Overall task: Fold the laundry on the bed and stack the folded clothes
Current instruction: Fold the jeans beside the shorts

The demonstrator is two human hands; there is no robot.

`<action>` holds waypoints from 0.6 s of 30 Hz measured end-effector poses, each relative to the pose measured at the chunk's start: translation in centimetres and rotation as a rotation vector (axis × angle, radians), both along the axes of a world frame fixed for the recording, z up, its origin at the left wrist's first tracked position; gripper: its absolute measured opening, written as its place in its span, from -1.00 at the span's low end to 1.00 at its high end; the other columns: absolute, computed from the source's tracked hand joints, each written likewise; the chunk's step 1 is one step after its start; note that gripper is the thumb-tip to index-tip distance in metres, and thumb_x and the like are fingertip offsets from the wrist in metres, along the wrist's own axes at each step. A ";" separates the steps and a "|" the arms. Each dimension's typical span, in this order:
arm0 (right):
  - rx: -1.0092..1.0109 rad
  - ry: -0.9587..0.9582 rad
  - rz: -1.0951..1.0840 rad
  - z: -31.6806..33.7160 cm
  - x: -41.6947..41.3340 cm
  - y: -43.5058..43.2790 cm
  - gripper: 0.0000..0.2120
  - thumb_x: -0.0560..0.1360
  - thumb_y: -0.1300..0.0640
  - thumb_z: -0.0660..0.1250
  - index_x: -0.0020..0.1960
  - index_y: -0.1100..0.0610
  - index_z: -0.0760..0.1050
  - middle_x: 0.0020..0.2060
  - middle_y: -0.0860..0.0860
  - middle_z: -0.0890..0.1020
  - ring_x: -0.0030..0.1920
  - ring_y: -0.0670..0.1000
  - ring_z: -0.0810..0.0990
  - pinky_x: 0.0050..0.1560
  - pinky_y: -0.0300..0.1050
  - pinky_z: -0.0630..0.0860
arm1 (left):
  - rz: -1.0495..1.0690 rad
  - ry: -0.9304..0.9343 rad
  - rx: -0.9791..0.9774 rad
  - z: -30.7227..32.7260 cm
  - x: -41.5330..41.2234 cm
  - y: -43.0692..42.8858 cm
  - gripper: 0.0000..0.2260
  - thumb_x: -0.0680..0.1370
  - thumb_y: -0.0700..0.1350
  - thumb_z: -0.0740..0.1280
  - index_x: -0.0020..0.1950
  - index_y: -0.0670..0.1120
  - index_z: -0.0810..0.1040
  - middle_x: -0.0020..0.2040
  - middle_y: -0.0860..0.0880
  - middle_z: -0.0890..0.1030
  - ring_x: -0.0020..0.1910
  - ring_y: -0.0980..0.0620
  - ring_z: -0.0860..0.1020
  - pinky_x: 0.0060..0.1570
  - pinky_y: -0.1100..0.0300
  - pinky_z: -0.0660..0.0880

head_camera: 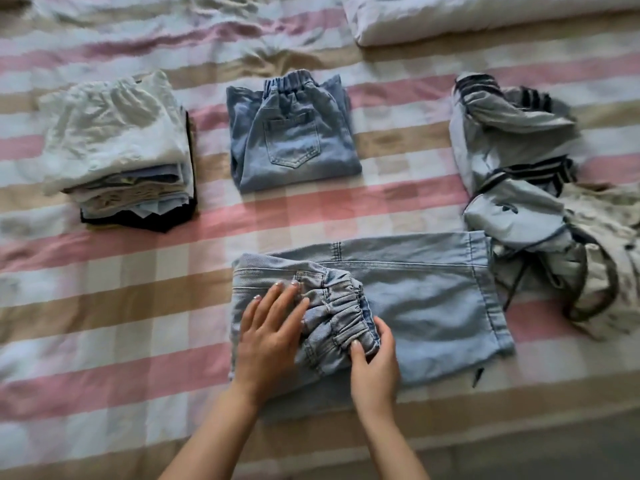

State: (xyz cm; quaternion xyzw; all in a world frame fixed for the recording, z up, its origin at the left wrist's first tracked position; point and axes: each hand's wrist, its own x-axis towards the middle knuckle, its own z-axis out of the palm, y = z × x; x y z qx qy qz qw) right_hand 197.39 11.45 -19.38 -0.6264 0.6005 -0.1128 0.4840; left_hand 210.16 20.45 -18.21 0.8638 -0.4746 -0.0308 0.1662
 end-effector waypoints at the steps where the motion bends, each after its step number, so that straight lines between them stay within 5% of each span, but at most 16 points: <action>1: -0.015 0.027 0.008 0.0 -0.1 -0.1 -0.57 0.45 0.28 0.35 0.30 0.17 0.39 0.14 0.13 0.58 0.11 0.14 0.53 0.15 -0.01 0.45 | 0.066 0.014 -0.042 0.2 0.3 0.0 -0.66 0.50 -0.12 0.18 0.23 -0.12 0.54 0.30 -0.14 0.49 0.35 -0.11 0.34 0.28 0.01 0.23; 5: -0.051 0.134 0.023 0.1 -0.2 -0.1 -0.60 0.45 0.22 0.28 0.29 0.13 0.42 0.15 0.11 0.56 0.14 0.12 0.42 0.20 0.03 0.34 | 0.305 0.282 -0.048 0.6 2.1 -0.2 -0.59 0.54 -0.10 0.13 0.38 -0.18 0.37 0.42 -0.08 0.28 0.46 -0.08 0.20 0.41 -0.04 0.15; 9: -0.140 0.150 0.101 0.7 0.8 -1.5 -0.52 0.49 -0.08 0.25 0.33 0.12 0.39 0.17 0.07 0.54 0.19 0.10 0.40 0.14 0.02 0.35 | 0.258 0.324 -0.035 0.5 6.0 -1.3 -0.60 0.55 -0.05 0.10 0.35 -0.13 0.42 0.38 -0.07 0.39 0.42 -0.02 0.26 0.41 -0.12 0.12; 13: -0.150 0.308 0.229 0.4 1.4 -3.2 -0.46 0.42 -0.20 0.31 0.30 0.06 0.40 0.15 0.03 0.55 0.20 0.09 0.42 0.11 0.01 0.33 | 0.228 0.492 -0.045 -0.1 10.4 -2.7 -0.77 0.60 -0.14 0.19 -0.05 -0.22 0.60 -0.09 -0.19 0.64 -0.08 -0.03 0.54 0.06 0.01 0.42; 15: -0.136 0.310 0.240 0.3 1.1 -3.2 -0.50 0.44 -0.20 0.30 0.26 0.07 0.43 0.14 0.02 0.56 0.17 0.08 0.46 0.12 0.01 0.33 | 0.197 0.574 0.032 -0.6 11.9 -2.9 -0.72 0.60 -0.14 0.22 -0.31 -0.12 0.48 -0.36 -0.10 0.50 -0.29 0.01 0.43 -0.15 -0.02 0.39; 18: -0.132 0.304 0.240 0.2 0.8 -2.8 -0.55 0.48 -0.19 0.24 0.20 0.10 0.44 0.03 -0.01 0.59 0.07 0.05 0.53 0.13 -0.01 0.29 | 0.134 0.612 0.147 -1.3 13.0 -2.9 -0.64 0.60 -0.04 0.20 -0.41 0.01 0.36 -0.45 0.06 0.39 -0.37 0.04 0.36 -0.27 0.06 0.31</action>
